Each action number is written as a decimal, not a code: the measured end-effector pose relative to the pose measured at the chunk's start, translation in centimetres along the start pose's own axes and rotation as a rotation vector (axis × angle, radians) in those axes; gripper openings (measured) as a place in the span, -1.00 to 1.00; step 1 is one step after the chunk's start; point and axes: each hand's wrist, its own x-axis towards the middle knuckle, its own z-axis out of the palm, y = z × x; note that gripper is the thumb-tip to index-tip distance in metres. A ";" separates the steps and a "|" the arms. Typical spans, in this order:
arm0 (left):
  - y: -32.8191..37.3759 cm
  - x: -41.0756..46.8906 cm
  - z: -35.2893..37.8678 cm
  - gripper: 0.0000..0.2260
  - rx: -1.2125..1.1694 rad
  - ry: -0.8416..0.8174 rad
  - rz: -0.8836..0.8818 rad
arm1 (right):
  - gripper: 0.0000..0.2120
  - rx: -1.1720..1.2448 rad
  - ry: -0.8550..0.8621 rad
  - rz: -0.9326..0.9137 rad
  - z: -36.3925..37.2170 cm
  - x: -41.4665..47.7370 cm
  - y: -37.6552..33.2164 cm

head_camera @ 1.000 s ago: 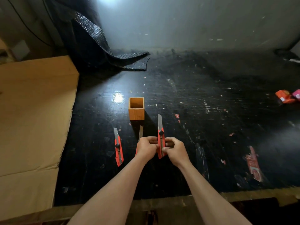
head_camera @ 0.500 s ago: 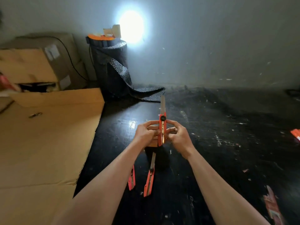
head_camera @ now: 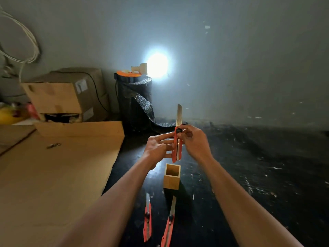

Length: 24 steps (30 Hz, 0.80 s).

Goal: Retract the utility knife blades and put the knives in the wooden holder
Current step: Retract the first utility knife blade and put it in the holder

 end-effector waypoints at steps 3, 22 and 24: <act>-0.6 -0.5 -0.1 -0.63 0.009 0.005 -0.004 | -0.75 -0.023 -0.021 -0.001 0.1 -1.1 0.5; 1.4 2.0 -0.5 -0.65 -0.128 0.044 -0.028 | -0.76 -0.092 -0.102 -0.001 -0.7 -1.3 -0.6; 1.6 2.0 -0.5 -0.66 -0.123 0.060 -0.023 | -0.76 -0.072 -0.106 0.009 -0.5 -1.8 -0.8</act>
